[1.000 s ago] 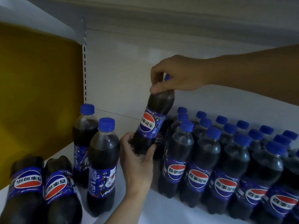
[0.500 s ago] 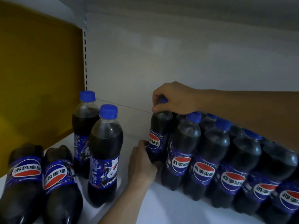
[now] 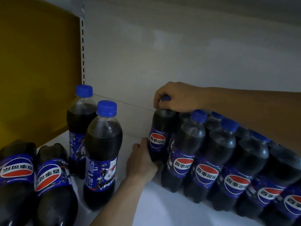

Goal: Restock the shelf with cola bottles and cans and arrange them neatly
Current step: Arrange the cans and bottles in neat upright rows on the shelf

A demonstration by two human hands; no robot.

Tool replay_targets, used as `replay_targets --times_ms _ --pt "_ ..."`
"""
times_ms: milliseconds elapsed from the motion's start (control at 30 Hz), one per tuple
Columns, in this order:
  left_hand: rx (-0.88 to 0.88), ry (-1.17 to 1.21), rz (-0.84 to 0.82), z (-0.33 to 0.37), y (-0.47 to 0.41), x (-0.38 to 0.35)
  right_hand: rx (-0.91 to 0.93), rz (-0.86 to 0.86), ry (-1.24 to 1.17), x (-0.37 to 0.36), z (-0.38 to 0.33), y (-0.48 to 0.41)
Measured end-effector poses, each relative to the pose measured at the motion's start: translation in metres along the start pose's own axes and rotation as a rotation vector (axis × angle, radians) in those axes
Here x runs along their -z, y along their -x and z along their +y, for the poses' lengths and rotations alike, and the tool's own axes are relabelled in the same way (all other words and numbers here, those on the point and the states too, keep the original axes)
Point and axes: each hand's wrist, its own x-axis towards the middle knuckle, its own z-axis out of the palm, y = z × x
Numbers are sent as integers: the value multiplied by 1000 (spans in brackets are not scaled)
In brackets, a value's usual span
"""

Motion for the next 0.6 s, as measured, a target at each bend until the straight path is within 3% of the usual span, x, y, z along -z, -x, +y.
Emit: replay_targets --times_ms 267,367,500,600 --pt "12 -60 -6 5 2 -2 -9 -44 154 3 -7 -2" --pt "43 -68 -1 11 10 0 43 64 259 10 -18 4" --pt "169 -67 -18 25 34 18 220 295 6 22 -75 23" --pt "222 -17 -91 29 52 39 359 168 -120 24 -128 40"
